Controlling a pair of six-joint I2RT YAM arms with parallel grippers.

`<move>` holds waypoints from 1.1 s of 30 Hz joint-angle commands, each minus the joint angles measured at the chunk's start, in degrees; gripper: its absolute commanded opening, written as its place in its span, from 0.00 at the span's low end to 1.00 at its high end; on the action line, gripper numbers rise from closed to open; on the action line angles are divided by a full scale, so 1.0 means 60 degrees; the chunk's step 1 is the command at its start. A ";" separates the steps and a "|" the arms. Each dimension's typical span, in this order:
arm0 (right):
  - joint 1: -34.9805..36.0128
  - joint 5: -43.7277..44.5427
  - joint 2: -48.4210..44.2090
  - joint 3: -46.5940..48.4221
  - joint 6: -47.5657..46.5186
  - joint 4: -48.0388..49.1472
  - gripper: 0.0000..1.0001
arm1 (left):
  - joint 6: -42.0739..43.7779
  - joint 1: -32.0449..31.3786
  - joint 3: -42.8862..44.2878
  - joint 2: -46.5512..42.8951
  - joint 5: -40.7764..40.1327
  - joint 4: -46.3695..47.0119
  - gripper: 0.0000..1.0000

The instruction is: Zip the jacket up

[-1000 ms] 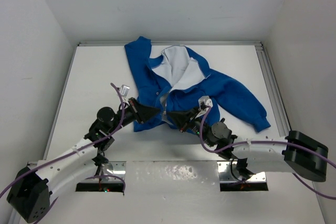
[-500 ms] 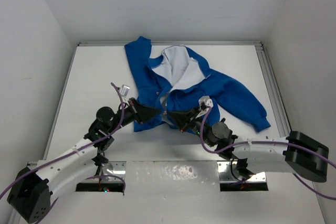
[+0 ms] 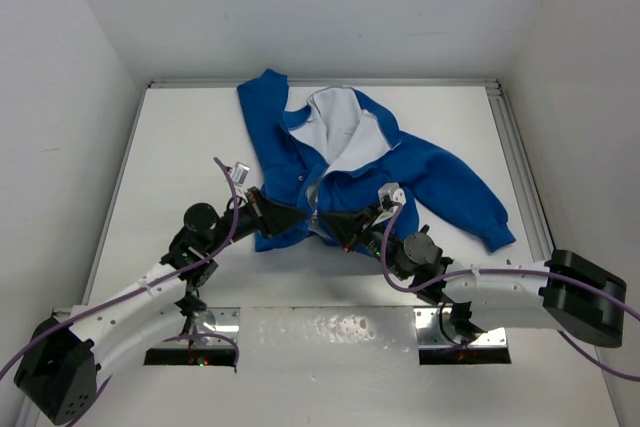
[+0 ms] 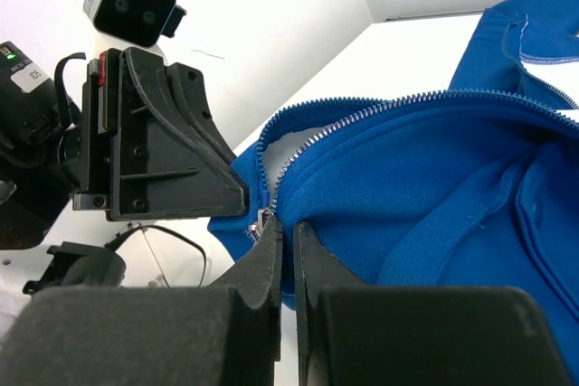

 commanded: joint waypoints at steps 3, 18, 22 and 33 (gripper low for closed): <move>0.0025 -0.0110 -0.0213 0.0430 -0.0027 0.0592 0.00 | 0.0318 0.0060 0.0074 -0.0117 0.0534 0.0414 0.00; 0.0025 -0.0534 -0.0227 0.1117 0.0206 -0.0593 0.00 | 0.0524 0.0060 0.0206 -0.0029 0.1499 -0.0274 0.00; 0.0025 -0.0783 -0.0461 0.1734 0.0441 -0.1970 0.00 | 0.0817 0.0060 0.0279 -0.0116 0.1545 -0.1004 0.00; 0.0025 -0.1077 -0.0696 0.3608 0.1320 -0.5676 0.00 | 0.1798 0.0060 0.0792 -0.0586 0.0739 -0.3614 0.00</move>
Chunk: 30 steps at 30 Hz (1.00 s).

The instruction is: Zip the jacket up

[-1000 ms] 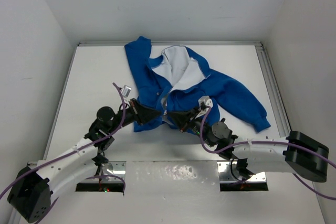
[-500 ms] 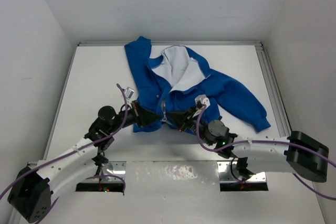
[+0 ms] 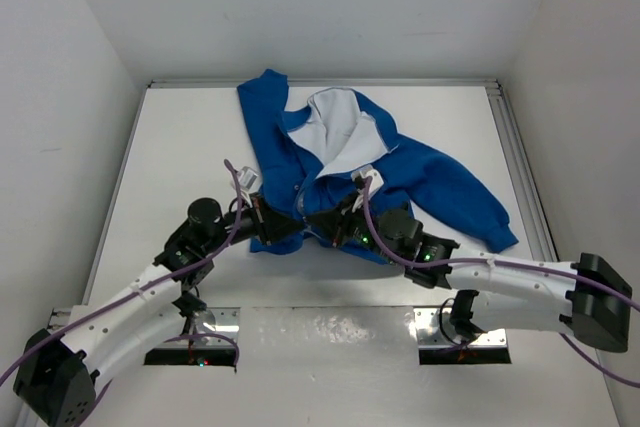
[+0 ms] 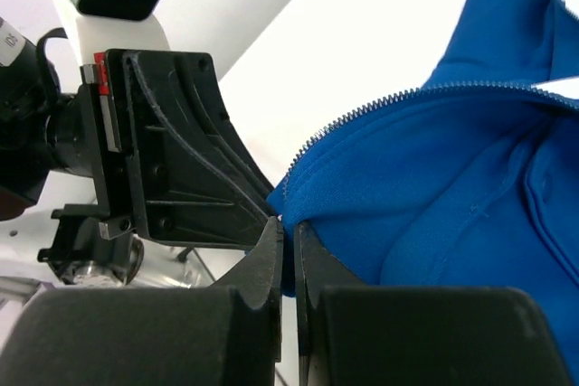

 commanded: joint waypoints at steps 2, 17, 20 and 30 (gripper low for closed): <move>0.0076 -0.0119 0.0058 0.1463 0.0621 -0.0824 0.00 | 0.0462 -0.0038 0.0395 -0.0054 0.0367 -0.1014 0.00; -0.0436 0.1976 0.2080 0.2932 -0.0111 -0.2060 0.00 | 0.0462 -0.0053 0.0644 -0.0683 0.1730 -0.1147 0.00; -0.0714 0.1671 0.2110 0.2362 0.0298 -0.1900 0.00 | 0.0331 -0.0053 0.0586 -0.0596 0.1964 -0.1059 0.00; -0.0715 0.0924 0.0705 0.0719 0.1192 -0.2717 0.00 | 0.0184 -0.0053 -0.0556 0.0327 0.2680 -0.1308 0.00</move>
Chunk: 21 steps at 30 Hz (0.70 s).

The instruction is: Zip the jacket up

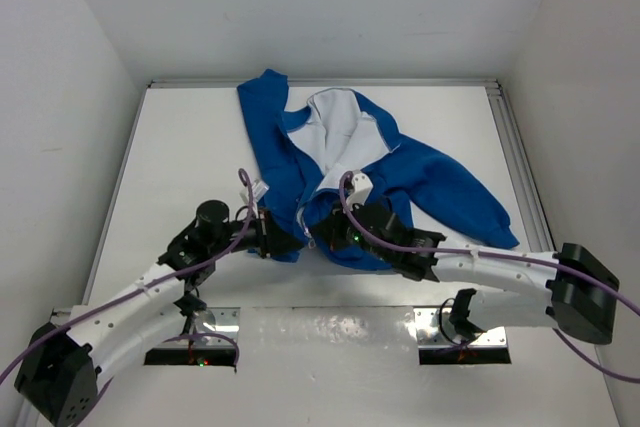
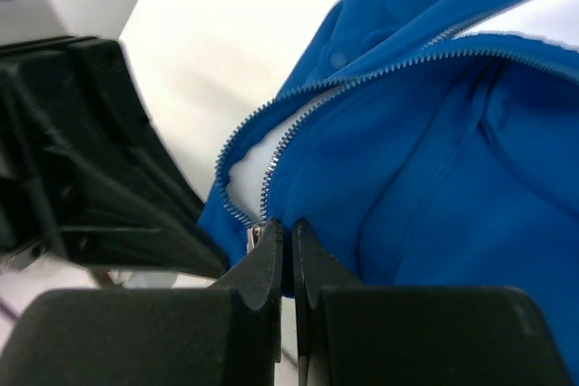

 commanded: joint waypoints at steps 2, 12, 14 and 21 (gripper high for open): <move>-0.0325 0.0584 -0.0681 -0.0075 0.0195 -0.0781 0.00 | -0.0159 -0.0151 -0.0447 0.0284 0.1775 -0.0248 0.00; -0.0325 -0.0398 -0.1193 -0.0003 0.0445 -0.2729 0.25 | -0.0027 -0.0898 -0.0243 0.0987 0.1262 -0.0658 0.00; -0.0325 -0.0632 -0.1325 0.0362 0.0181 -0.3374 0.38 | 0.0075 -0.0898 -0.0053 0.1149 0.1365 -0.0819 0.00; -0.0311 -0.2166 -0.1912 0.0877 -0.0127 -0.4724 0.58 | 0.0310 -0.0898 0.0109 0.1588 0.1526 -0.1406 0.00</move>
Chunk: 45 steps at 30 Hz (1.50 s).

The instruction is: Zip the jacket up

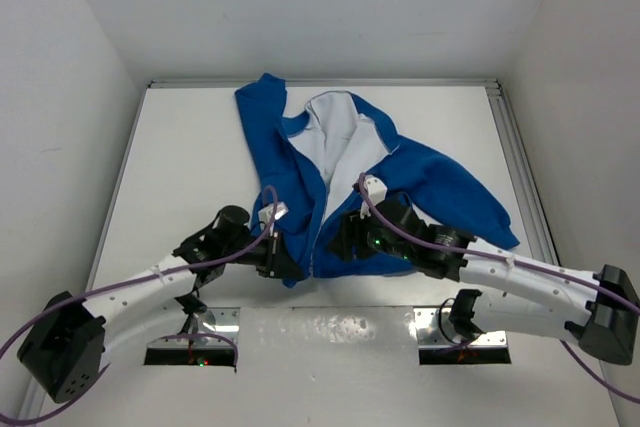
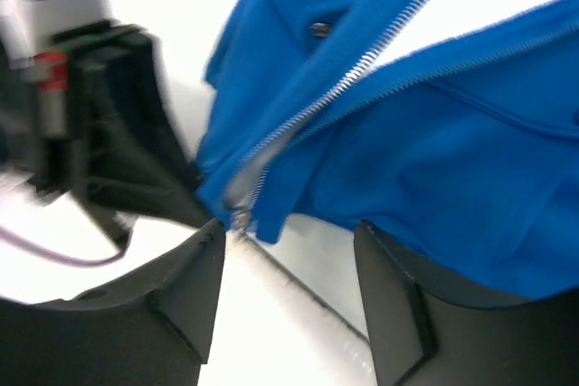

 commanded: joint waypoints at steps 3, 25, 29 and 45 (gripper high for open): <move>0.0239 -0.2063 -0.0182 0.0006 0.0026 -0.0160 0.13 | 0.0175 -0.0148 0.0291 0.0372 0.0488 -0.0240 0.00; 0.2028 -0.0149 0.0711 -0.4141 0.2180 0.8117 0.41 | -0.2051 -0.0148 -0.0500 0.0329 0.1440 0.2427 0.00; 0.2013 -0.0383 0.1122 -0.4068 0.2443 0.8660 0.42 | -0.2065 -0.0148 -0.0588 0.0270 0.1382 0.2411 0.00; 0.2174 -0.0354 0.0200 -0.4244 0.2898 0.7093 0.51 | -0.1773 -0.0148 -0.0457 0.0285 0.1338 0.2119 0.00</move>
